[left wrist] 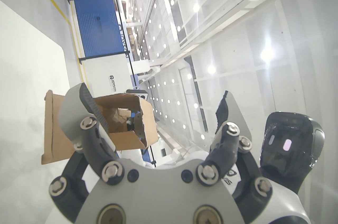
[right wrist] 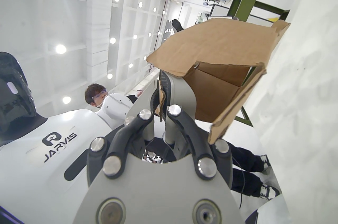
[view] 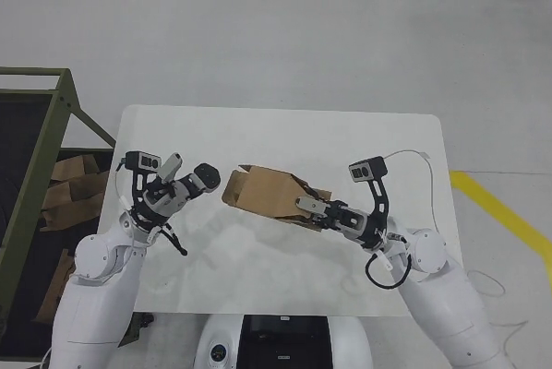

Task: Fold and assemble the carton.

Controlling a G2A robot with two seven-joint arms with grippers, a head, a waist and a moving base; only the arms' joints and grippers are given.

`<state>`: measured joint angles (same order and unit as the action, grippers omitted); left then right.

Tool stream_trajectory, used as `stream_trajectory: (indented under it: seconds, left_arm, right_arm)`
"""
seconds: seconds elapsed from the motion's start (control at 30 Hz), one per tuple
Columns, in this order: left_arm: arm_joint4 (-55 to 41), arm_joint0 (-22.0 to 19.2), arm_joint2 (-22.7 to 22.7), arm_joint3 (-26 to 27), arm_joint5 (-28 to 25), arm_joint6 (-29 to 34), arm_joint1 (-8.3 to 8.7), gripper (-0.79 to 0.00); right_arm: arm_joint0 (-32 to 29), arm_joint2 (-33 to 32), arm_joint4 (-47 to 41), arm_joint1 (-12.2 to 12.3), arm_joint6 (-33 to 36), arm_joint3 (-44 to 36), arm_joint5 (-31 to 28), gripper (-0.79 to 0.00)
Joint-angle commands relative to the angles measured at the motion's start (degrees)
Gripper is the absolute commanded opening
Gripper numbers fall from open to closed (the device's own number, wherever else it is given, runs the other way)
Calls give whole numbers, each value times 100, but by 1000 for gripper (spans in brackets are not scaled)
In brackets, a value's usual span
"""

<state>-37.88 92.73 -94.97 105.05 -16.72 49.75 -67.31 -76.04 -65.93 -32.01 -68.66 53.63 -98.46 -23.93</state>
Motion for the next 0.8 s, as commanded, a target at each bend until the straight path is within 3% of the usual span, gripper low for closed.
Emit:
stream_trajectory:
  seconds: [0.0, 0.13, 0.77]
  left_arm:
    - [-19, 22, -8, 11, 32, 260, 16, 0]
    - [117, 64, -17, 39, 15, 530, 42, 0]
    - [102, 143, 51, 206, 45, 457, 49, 0]
  right_arm:
    - [4, -14, -119, 8, 157, 19, 8, -785]
    - [22, -34, -246, 24, 414, 37, 52, -785]
    - [30, -33, -290, 41, 606, 6, 116, -785]
